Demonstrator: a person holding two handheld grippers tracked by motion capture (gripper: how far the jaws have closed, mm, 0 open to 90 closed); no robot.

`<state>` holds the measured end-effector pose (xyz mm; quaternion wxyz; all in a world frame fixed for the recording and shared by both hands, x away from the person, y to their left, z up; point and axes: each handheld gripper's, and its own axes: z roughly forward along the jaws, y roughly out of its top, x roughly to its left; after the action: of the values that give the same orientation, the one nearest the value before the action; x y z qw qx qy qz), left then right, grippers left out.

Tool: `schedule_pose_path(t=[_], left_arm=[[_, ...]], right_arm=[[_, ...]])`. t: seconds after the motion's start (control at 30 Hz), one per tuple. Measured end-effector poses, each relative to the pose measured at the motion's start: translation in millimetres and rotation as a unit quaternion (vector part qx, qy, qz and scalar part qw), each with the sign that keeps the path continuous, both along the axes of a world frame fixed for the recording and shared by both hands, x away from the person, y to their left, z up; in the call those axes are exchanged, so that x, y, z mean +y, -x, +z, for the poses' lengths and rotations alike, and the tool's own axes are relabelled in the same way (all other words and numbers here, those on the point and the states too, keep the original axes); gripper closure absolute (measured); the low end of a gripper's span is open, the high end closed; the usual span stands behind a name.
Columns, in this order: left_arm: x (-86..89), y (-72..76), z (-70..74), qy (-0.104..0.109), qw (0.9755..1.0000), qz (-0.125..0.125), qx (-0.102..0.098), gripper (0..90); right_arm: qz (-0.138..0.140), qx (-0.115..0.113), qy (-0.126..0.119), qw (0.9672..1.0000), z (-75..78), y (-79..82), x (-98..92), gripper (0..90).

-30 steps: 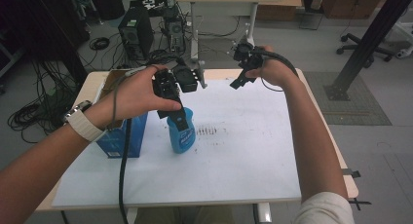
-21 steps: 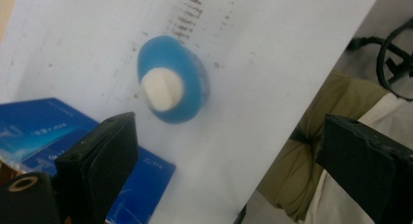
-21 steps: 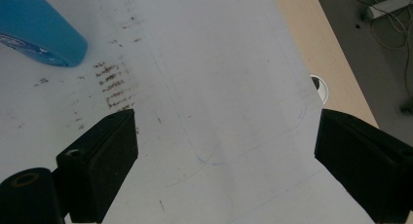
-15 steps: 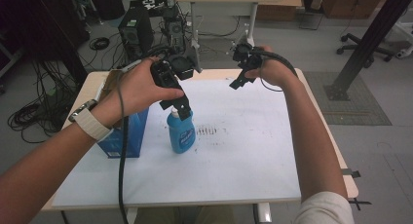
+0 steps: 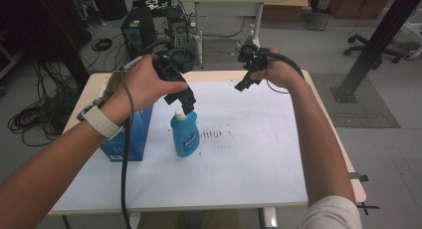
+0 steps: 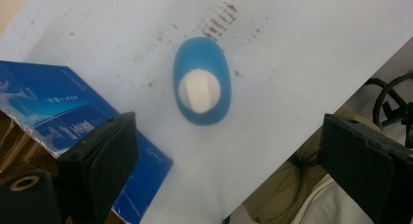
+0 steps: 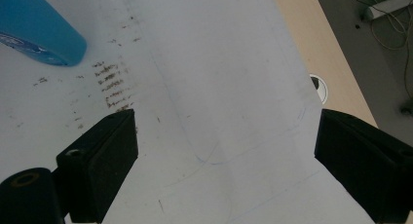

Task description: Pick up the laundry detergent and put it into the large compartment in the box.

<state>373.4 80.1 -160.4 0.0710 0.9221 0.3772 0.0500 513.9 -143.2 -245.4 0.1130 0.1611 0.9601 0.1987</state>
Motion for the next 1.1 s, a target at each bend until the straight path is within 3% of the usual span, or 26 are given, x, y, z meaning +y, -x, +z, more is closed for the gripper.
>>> schedule_pose_path(t=[0.4,1.1], left_arm=[[3.5,-7.9,-0.2,0.002,0.9997,0.022,0.014,8.9],[0.4,-15.2,-5.6,0.004,0.9995,0.019,0.027,9.9]], right_arm=[[0.0,0.001,0.0,1.0,0.3,0.8,0.4,8.7],[0.003,0.001,0.0,1.0,-0.5,-0.3,3.1,8.7]])
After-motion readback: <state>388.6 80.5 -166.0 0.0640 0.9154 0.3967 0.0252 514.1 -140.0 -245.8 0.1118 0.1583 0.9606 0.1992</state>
